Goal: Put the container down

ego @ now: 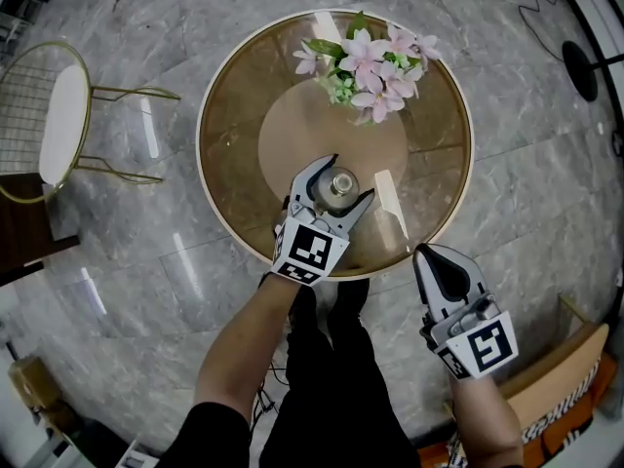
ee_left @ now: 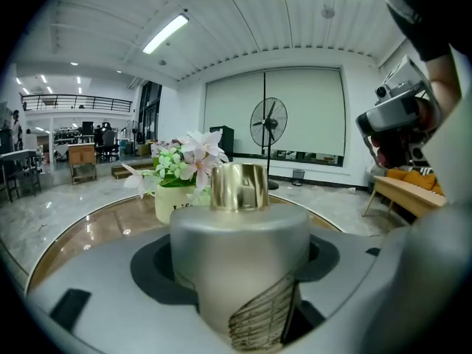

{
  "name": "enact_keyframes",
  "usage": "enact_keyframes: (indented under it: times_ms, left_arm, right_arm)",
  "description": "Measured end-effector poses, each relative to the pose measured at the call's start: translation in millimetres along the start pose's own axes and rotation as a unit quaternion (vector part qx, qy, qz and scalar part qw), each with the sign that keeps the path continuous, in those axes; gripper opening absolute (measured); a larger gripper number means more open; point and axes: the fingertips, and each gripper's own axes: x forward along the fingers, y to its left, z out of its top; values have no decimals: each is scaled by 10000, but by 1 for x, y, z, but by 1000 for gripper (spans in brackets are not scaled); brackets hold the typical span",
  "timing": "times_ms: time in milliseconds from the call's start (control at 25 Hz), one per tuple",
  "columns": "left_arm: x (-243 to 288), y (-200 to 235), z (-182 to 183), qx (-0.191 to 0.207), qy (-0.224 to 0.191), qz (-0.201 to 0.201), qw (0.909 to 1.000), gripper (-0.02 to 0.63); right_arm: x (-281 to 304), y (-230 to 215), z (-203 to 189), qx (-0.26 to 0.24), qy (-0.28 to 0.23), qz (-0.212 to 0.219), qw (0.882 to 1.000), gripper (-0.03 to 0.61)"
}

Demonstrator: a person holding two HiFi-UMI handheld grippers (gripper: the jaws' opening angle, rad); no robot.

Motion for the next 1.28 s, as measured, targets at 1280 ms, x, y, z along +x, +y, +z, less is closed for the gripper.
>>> enact_keyframes:
  times_ms: [1280]
  left_arm:
    - [9, -5, -51, 181, 844, -196, 9961, 347]
  right_arm:
    - [-11, -6, -11, 120, 58, -146, 9998, 14]
